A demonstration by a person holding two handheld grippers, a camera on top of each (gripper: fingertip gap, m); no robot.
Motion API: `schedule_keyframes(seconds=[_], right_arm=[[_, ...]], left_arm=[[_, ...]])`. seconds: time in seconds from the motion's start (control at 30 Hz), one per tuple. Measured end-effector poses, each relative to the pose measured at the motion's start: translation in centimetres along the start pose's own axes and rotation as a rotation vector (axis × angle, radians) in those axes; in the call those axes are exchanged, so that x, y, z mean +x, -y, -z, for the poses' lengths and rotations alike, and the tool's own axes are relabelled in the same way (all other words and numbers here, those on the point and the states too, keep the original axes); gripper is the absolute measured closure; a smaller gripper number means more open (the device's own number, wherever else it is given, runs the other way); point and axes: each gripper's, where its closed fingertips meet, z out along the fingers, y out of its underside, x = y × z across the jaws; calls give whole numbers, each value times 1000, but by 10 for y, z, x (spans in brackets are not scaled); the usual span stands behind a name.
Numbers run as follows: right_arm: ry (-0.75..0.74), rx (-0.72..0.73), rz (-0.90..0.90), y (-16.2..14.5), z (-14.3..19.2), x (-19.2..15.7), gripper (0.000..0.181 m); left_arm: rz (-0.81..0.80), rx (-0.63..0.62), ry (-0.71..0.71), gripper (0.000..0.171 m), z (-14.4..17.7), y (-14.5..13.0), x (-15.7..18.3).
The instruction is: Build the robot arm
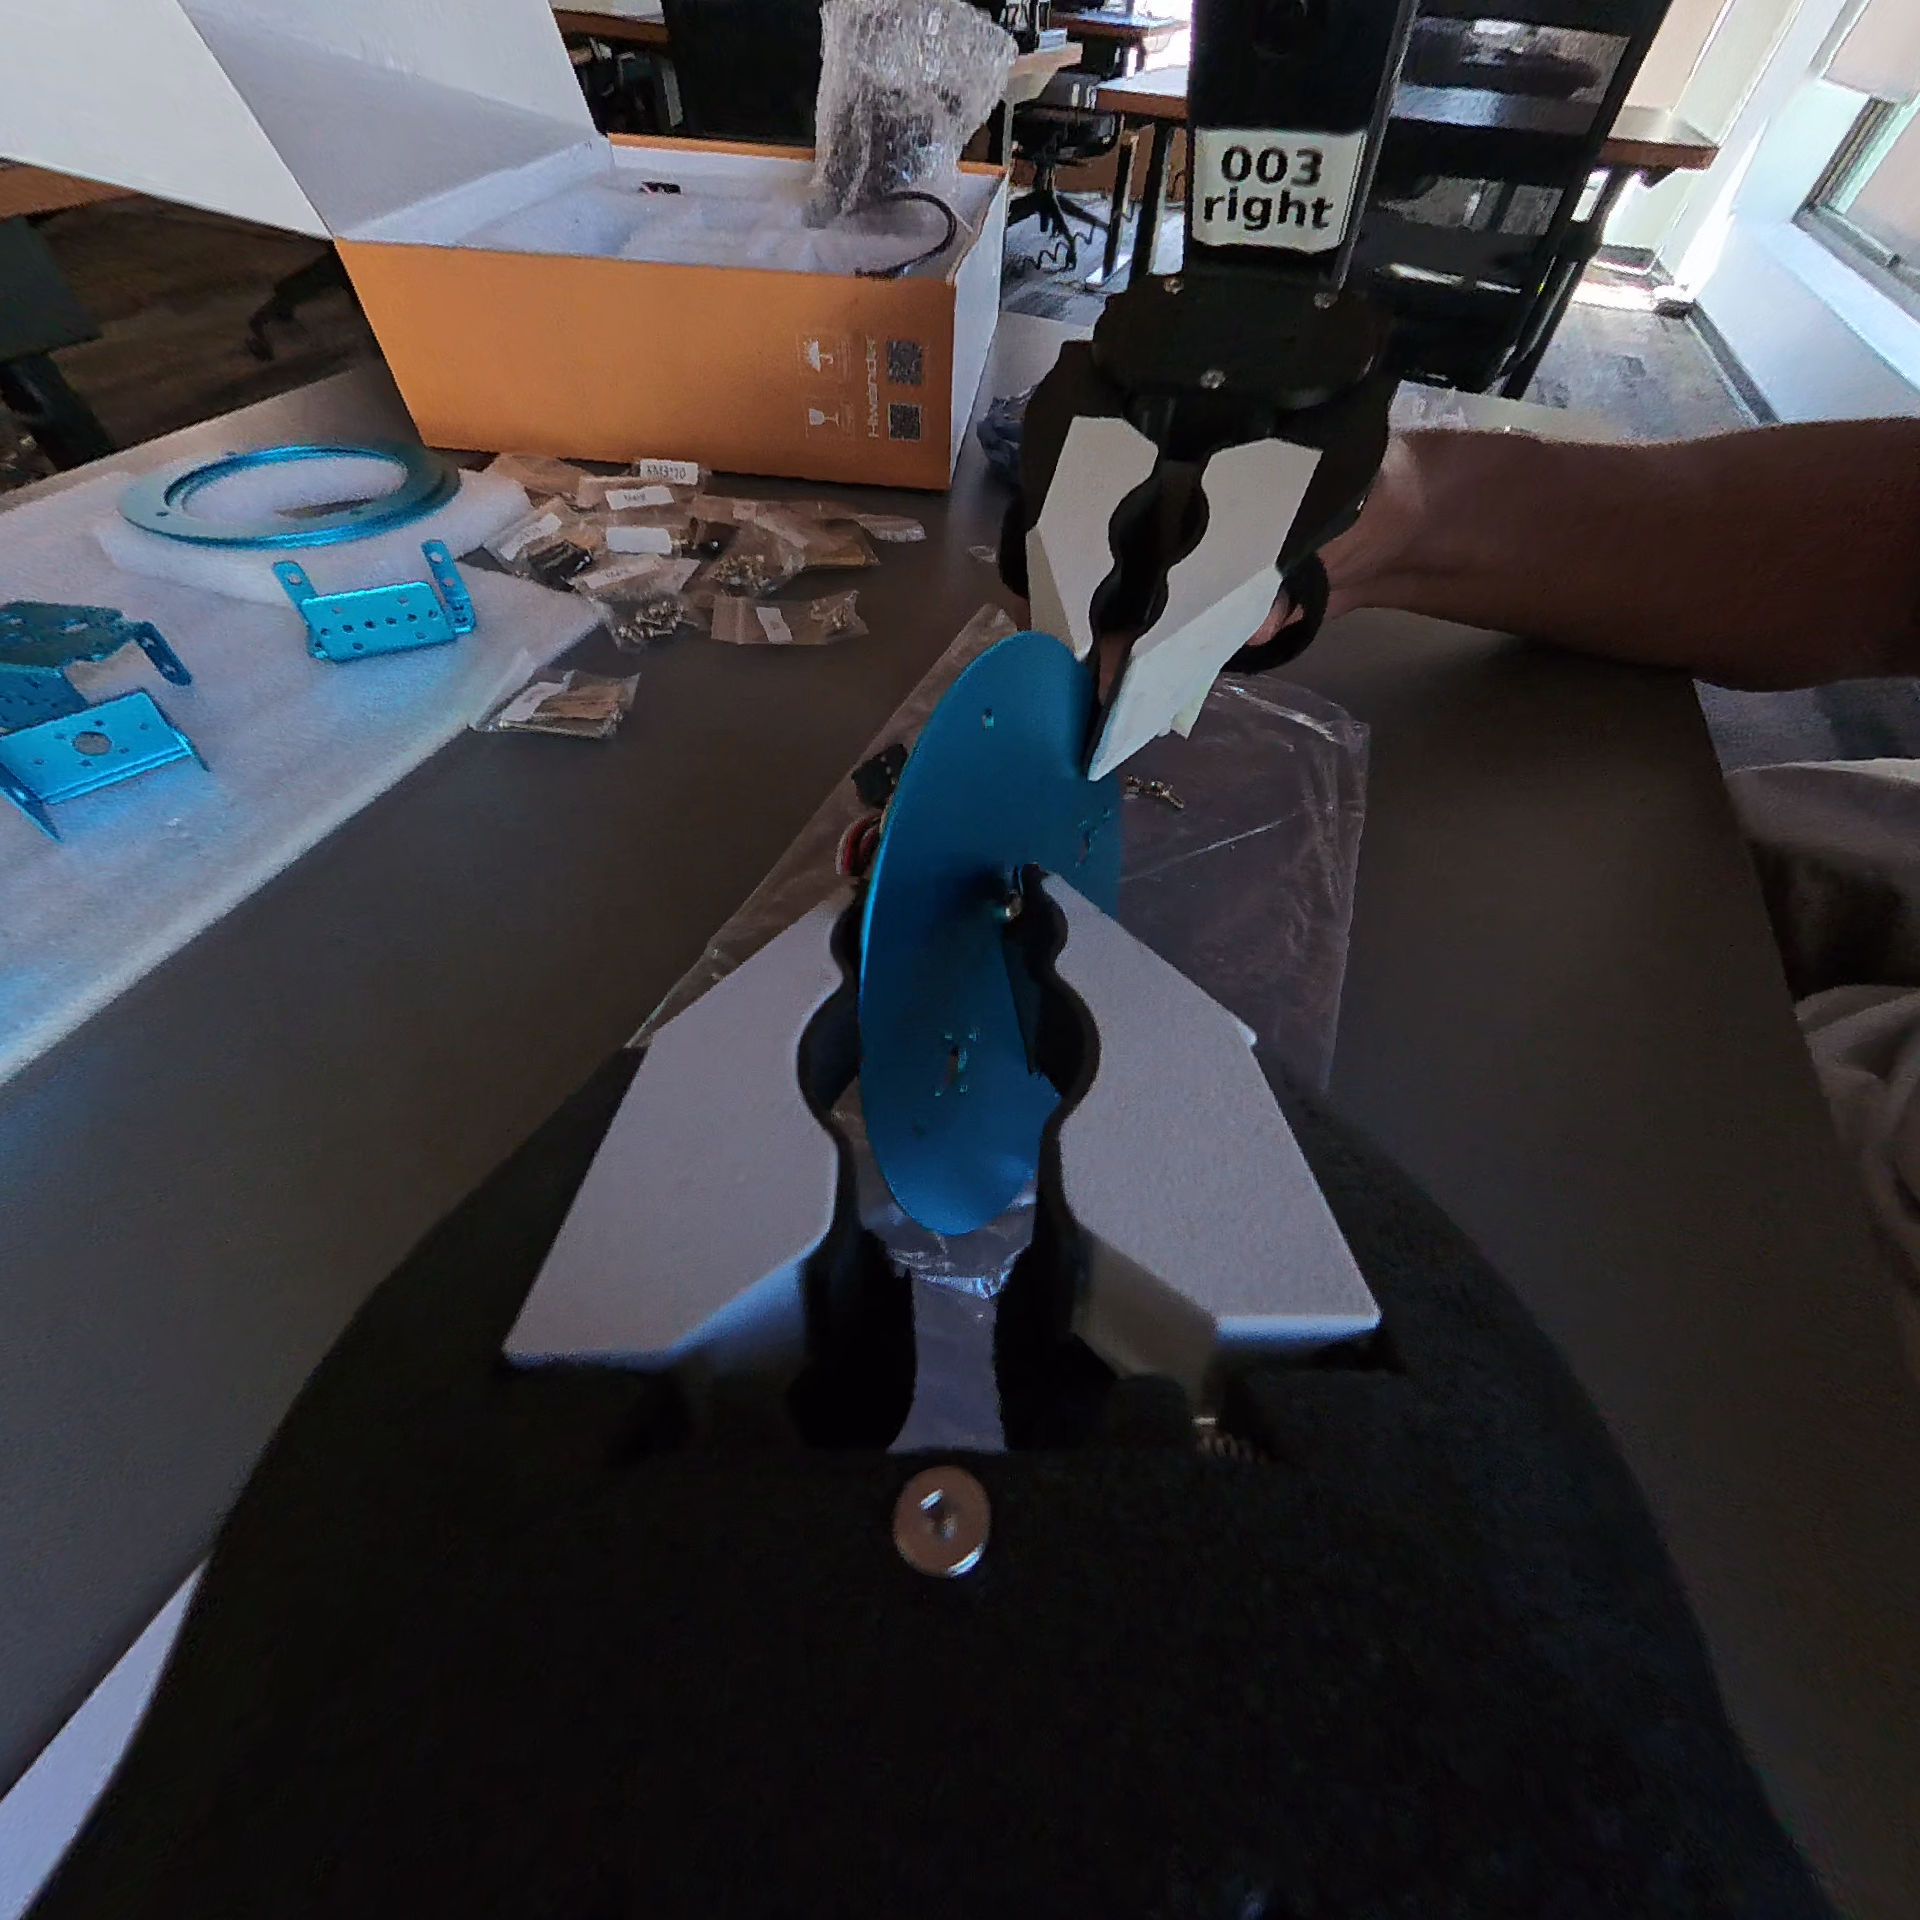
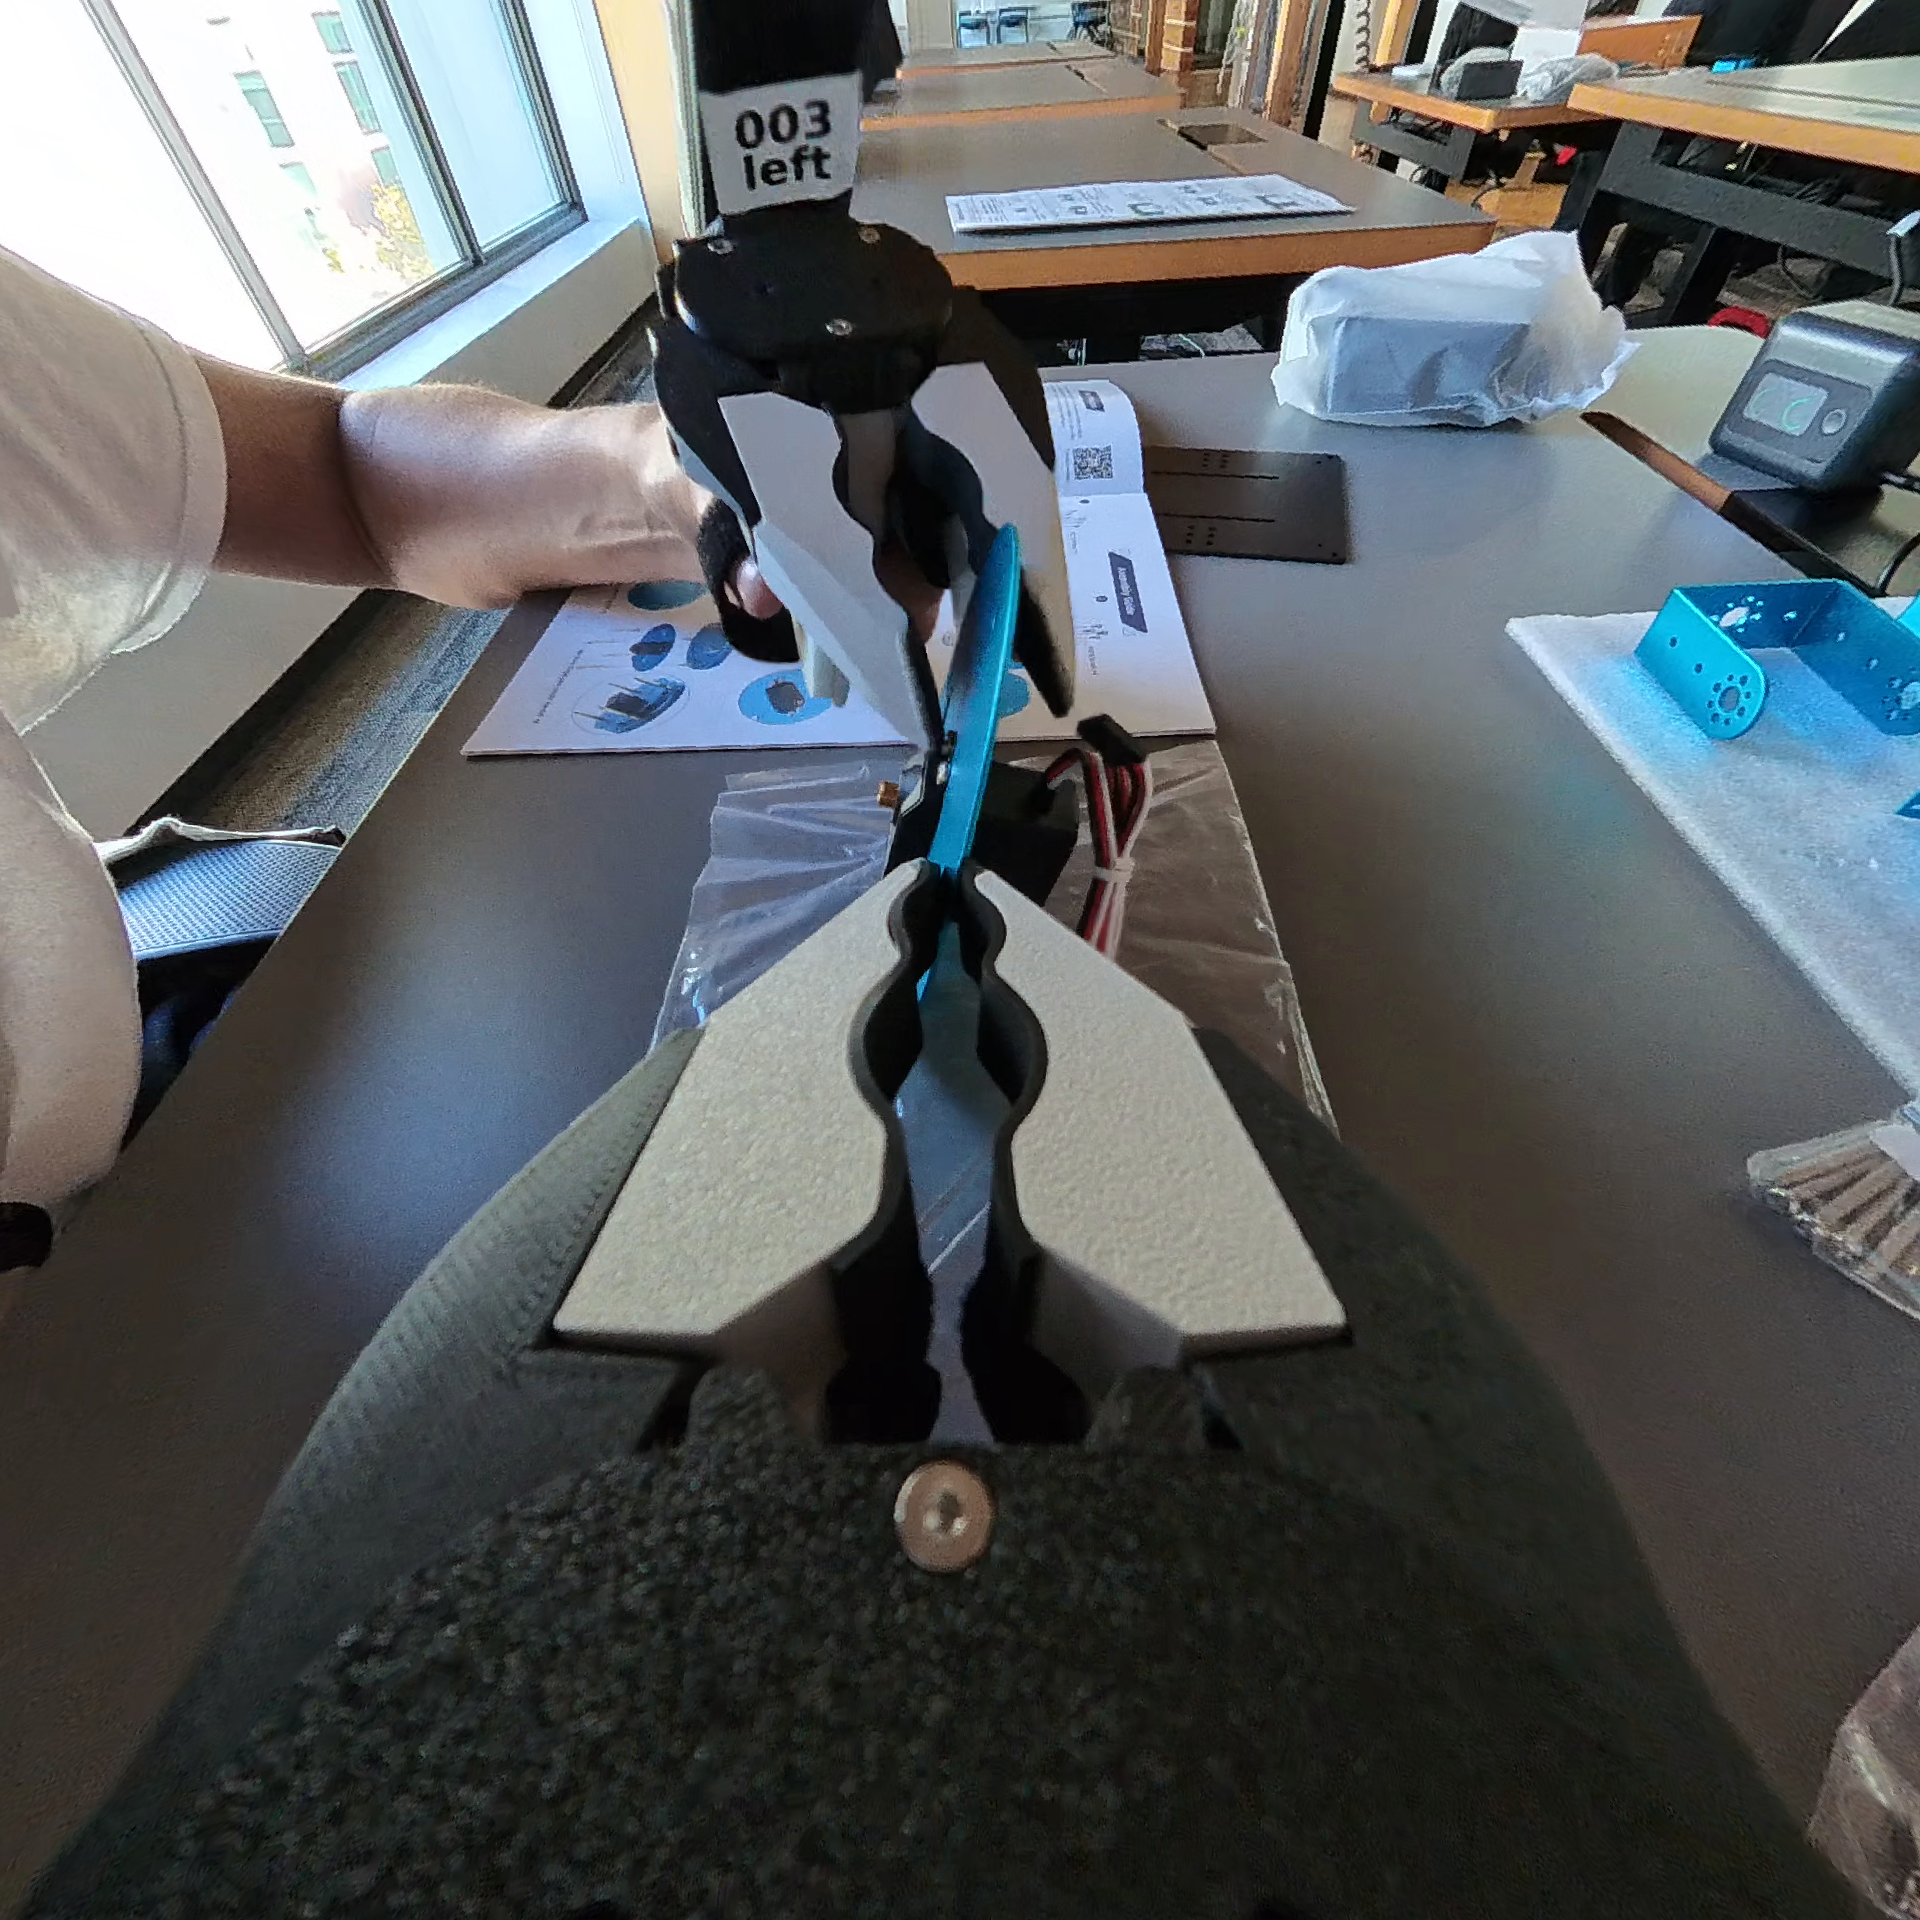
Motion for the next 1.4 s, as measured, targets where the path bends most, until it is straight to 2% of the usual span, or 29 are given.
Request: schedule_keyframes(seconds=[0.1, 0.23, 0.4, 0.63, 0.7, 0.77, 0.87, 0.97, 1.13, 1.2, 1.4], right_arm=[[-3, -7, -7, 1, -1, 0, 179], [-26, -18, -5, 0, -2, 4, 178], [-91, -28, -11, -1, -5, 13, 175], [-55, -22, 57, 4, -4, 1, 177], [-19, -17, 78, 6, -5, -7, 180], [-24, -24, 102, 8, -8, -11, 181], [8, -40, 153, 9, -11, -22, 181], [4, -44, 146, 9, -11, -22, 181], [18, -36, 113, 8, -11, -22, 181], [16, -38, 110, 8, -11, -22, 181], [8, -32, 83, 9, -11, -19, 181]], left_arm=[[-20, -19, -2, 144, 1, -2, 0], [-29, -18, -42, 157, 5, 0, 5], [-35, -32, -60, 160, 5, -2, 6], [-44, -32, -140, 166, 10, -1, 16], [-36, -26, -125, 158, 10, 1, 14], [-22, -45, -122, 133, 8, -1, 14], [-27, -98, -135, 126, 5, -11, 16], [-36, -93, -179, 125, 6, -10, 22], [-59, -94, -166, 124, 5, -11, 22], [-46, -87, -157, 131, 5, -11, 18], [-17, -65, -166, 132, 4, -11, 17]])
